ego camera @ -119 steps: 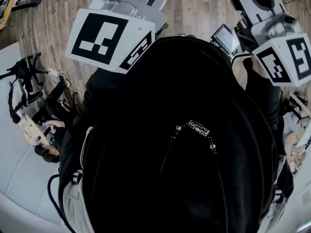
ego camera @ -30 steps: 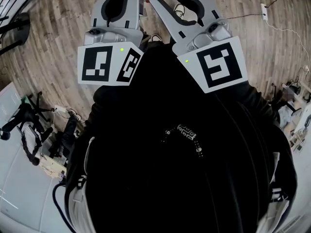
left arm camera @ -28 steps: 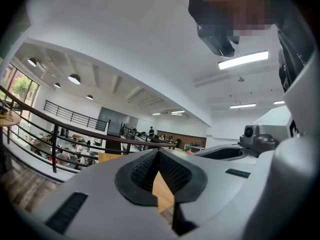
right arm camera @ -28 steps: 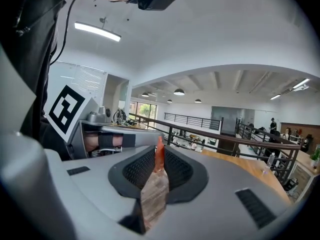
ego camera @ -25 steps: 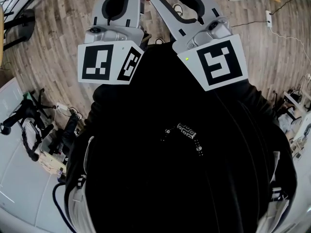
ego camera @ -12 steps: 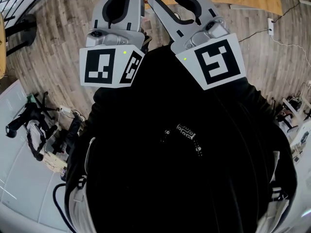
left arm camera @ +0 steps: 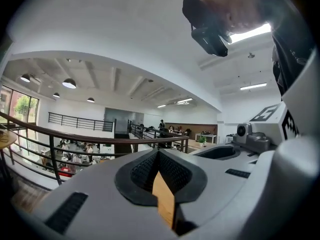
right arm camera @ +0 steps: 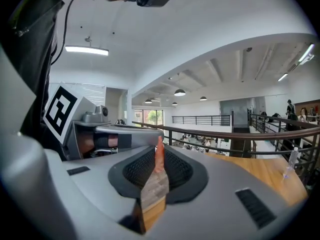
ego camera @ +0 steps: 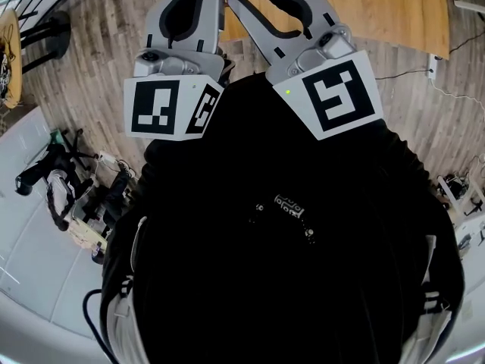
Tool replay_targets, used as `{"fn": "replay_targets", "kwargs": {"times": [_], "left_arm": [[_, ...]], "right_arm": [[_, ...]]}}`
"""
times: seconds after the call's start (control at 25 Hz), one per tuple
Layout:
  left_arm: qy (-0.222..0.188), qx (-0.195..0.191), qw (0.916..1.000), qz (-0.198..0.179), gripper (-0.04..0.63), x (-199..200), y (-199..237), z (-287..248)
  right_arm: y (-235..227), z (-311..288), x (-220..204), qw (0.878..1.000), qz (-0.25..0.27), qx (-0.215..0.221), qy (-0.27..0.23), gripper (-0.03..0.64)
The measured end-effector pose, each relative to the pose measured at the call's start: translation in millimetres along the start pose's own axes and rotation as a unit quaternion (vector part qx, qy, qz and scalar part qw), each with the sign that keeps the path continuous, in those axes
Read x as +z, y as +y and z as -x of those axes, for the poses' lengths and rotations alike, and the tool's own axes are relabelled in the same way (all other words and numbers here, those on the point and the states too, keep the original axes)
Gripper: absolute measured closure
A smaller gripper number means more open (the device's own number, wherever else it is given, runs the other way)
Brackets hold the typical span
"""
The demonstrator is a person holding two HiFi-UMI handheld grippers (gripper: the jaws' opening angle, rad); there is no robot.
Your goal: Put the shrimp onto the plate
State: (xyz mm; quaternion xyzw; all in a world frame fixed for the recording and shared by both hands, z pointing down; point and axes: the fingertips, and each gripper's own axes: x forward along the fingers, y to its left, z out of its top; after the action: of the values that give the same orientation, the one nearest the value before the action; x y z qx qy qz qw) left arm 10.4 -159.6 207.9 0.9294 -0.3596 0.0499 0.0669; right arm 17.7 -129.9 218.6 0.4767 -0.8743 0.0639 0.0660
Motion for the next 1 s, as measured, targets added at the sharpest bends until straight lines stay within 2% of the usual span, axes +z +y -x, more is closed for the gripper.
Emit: {"fn": "replay_targets", "kwargs": {"times": [0.2,0.64,1.0], "left_arm": [[0.013,0.004,0.9999,-0.010,0.591,4.5,0.3,-28.9],[0.042,-0.002,0.9991,-0.008,0.591,-7.6,-1.2,-68.6],[0.014,-0.030,0.9994,-0.010,0.591,16.9,21.3,-86.9]], "right_arm": [[-33.7,-3.3,-0.1,1.000,-0.012,-0.006,-0.005,0.549],[-67.2,-10.9,-17.0,0.999,-0.040,-0.006,0.008,0.549],[-81.0,-25.6,7.6,0.999,-0.014,-0.035,-0.002,0.549]]}}
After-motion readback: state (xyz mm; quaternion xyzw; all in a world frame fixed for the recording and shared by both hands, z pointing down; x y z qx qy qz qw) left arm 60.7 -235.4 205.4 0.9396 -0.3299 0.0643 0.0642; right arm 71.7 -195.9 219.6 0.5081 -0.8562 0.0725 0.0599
